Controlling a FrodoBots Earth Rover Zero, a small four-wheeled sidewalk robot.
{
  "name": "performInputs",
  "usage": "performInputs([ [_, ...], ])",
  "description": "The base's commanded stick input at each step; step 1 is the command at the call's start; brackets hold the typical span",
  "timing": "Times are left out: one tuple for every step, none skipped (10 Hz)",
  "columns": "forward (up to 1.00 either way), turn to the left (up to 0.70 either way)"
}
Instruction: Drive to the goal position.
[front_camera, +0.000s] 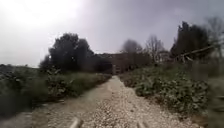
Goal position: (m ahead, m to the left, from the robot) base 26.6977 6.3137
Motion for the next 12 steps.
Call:
performInputs([
  [1.00, -0.22],
  [1.00, 0.00],
  [1.00, 0.00],
  [1.00, 0.00],
  [1.00, 0.00],
  [1.00, 0.00],
  [1.00, 0.00],
  [1.00, 0.00],
  [1.00, 0.00],
  [1.00, 0.00],
  [1.00, 0.00],
  [1.00, 0.00],
])
